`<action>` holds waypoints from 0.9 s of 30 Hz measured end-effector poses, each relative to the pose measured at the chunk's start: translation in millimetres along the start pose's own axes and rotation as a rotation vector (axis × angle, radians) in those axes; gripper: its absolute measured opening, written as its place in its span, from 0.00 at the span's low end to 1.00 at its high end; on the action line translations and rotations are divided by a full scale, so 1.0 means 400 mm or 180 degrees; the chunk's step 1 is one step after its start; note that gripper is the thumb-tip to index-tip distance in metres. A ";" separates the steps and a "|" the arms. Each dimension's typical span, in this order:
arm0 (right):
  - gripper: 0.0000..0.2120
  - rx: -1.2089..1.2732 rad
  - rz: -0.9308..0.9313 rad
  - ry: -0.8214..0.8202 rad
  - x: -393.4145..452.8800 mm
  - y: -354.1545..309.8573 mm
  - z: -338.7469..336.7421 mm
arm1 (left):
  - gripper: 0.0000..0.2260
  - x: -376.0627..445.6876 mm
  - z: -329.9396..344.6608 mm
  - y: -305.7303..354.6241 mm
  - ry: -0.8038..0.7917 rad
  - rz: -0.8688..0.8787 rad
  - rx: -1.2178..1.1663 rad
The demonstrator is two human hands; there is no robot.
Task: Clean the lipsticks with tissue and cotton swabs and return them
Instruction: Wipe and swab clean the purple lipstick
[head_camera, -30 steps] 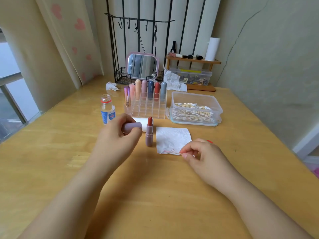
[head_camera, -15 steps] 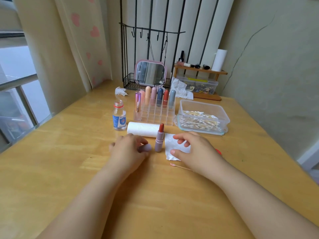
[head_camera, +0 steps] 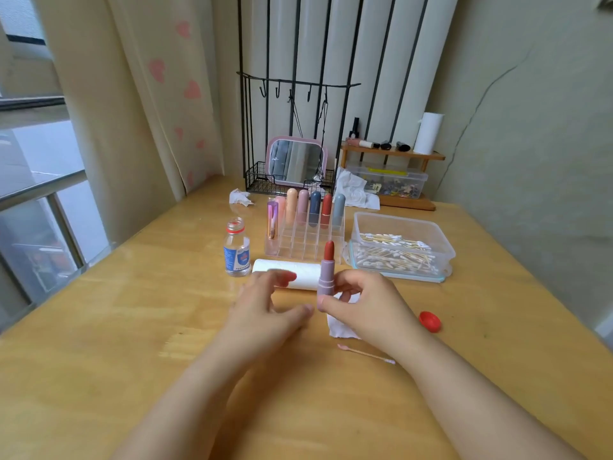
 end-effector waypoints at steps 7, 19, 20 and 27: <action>0.03 0.0640 -0.0161 -0.0940 -0.069 -0.034 -0.002 | 0.15 -0.034 -0.015 0.051 -0.0779 0.0551 -0.1876; 0.14 -0.0019 -0.0694 0.0377 -0.111 -0.038 0.021 | 0.09 -0.052 0.007 0.072 -0.0475 0.0491 -0.2589; 0.15 -0.0203 -0.0819 0.0528 -0.113 -0.039 0.024 | 0.08 -0.052 0.009 0.072 -0.0429 0.0448 -0.2609; 0.15 0.1606 -0.0175 -0.1276 -0.095 -0.026 0.016 | 0.09 -0.062 -0.005 0.089 -0.0593 0.0426 -0.2911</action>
Point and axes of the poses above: each hand's wrist, its own x-axis towards the middle knuckle, its own z-axis out of the palm, y = z × x, the point moved 2 cm from there along x, towards the middle knuckle, and after that the axes turned 14 degrees about x, right-handed, at the moved point
